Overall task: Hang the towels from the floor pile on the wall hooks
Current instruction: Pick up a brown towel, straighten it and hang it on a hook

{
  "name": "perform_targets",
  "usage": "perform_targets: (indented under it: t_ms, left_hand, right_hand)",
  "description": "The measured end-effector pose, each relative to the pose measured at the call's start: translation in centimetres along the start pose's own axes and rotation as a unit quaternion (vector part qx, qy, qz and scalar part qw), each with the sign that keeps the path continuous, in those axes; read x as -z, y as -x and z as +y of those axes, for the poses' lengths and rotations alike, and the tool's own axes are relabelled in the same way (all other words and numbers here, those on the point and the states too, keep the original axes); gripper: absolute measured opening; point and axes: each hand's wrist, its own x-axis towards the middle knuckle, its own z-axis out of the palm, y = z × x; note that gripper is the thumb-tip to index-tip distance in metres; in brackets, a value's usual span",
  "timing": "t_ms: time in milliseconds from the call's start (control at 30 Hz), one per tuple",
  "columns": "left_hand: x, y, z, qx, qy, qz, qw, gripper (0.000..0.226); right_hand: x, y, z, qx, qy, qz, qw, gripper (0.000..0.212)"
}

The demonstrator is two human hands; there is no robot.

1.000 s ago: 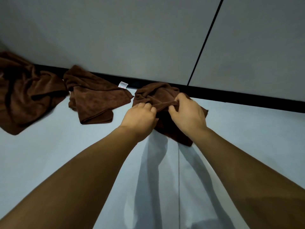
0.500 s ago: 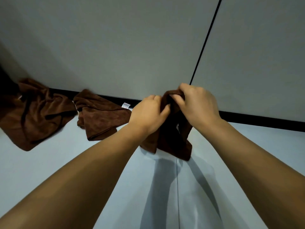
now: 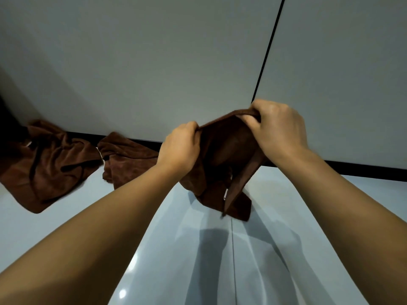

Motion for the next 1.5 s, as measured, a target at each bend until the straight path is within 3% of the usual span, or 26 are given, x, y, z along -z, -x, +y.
perform_targets:
  t_ms: [200, 400, 567, 767, 900, 1067, 1333, 1433, 1500]
  left_hand:
    - [0.1, 0.0, -0.4, -0.001, 0.011, 0.021, 1.0, 0.025]
    - [0.0, 0.0, 0.1, 0.05, 0.067, 0.045, 0.996, 0.03]
    - [0.8, 0.0, -1.0, -0.029, -0.028, 0.04, 0.998, 0.039]
    - [0.5, 0.0, -1.7, -0.079, -0.081, 0.012, 0.994, 0.008]
    - [0.6, 0.3, -2.7, -0.038, -0.085, 0.019, 0.995, 0.01]
    - [1.3, 1.0, -4.4, 0.081, -0.017, 0.099, 0.992, 0.016]
    - [1.8, -0.4, -4.5, 0.205, 0.147, 0.208, 0.945, 0.014]
    - [1.5, -0.8, -3.8, 0.206, 0.198, 0.222, 0.932, 0.023]
    - [1.6, -0.7, -4.0, 0.164, 0.149, 0.207, 0.953, 0.028]
  right_hand:
    - [-0.1, 0.5, -0.4, 0.03, 0.021, -0.015, 0.999, 0.033]
    - [-0.6, 1.1, -0.9, 0.055, 0.074, -0.038, 0.995, 0.046]
    - [-0.4, 1.0, 0.2, 0.026, 0.078, -0.03, 0.996, 0.033]
    - [0.1, 0.4, 1.2, 0.005, 0.078, 0.021, 0.997, 0.03]
    - [0.5, 0.3, 2.0, 0.016, 0.072, 0.08, 0.994, 0.031]
    - [1.4, 0.0, 3.6, -0.001, 0.08, 0.106, 0.991, 0.031]
    - [1.8, 0.2, 6.1, -0.07, 0.065, 0.105, 0.99, 0.035]
    - [1.8, 0.6, 7.2, -0.097, 0.06, 0.103, 0.988, 0.038]
    - [1.8, 0.7, 8.1, -0.128, 0.05, 0.109, 0.985, 0.04]
